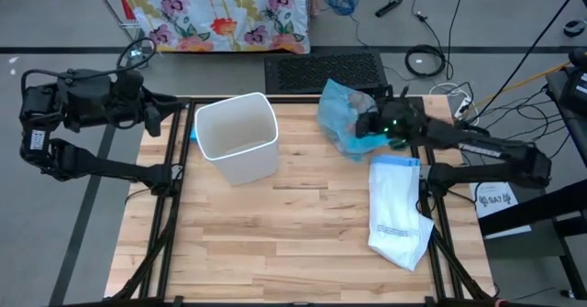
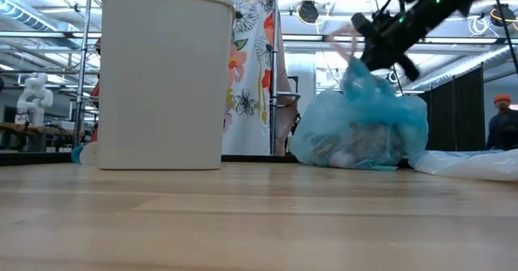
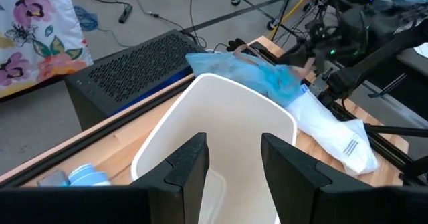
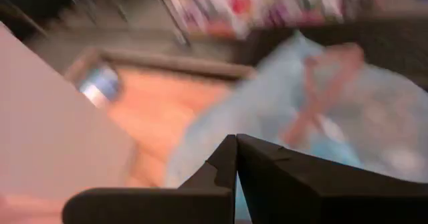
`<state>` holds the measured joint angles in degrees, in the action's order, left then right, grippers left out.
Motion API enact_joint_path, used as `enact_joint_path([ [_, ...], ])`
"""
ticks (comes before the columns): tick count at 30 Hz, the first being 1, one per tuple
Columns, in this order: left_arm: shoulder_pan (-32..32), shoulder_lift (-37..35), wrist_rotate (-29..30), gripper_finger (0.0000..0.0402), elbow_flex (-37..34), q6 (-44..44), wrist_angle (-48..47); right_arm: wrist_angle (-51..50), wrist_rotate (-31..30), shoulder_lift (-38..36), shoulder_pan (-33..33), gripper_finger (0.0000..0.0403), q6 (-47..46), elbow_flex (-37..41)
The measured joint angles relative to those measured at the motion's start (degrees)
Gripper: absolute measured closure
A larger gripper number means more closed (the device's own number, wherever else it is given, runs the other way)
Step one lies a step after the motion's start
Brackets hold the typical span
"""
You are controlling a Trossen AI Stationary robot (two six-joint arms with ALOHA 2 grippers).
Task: Place trash/remove bag and relplace
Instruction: Put the white trash bag into the white trash bin
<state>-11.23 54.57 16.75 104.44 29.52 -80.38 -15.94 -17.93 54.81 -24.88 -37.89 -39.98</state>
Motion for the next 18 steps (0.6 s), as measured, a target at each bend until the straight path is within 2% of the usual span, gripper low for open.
enact_joint_path([
  [3,-0.02,0.00,0.00,0.0258,0.00,-0.07,-0.18,21.77,-5.09,1.52,1.38,0.0402,3.65,8.55],
  [6,0.00,0.00,0.00,0.0258,0.00,-0.10,-0.25,36.41,-9.13,5.44,1.77,0.0403,9.25,14.77],
  [11,0.00,0.00,0.00,0.0258,0.00,-0.24,-0.43,44.60,-8.96,16.77,1.75,0.0403,7.99,18.97],
  [16,-0.02,0.00,0.00,0.0258,0.00,0.15,-2.64,59.94,-8.76,32.45,0.23,0.0403,9.69,18.60],
  [18,-0.02,0.00,0.00,0.0258,0.00,0.17,-3.46,62.88,-6.63,38.73,-1.02,0.0403,9.64,17.19],
])
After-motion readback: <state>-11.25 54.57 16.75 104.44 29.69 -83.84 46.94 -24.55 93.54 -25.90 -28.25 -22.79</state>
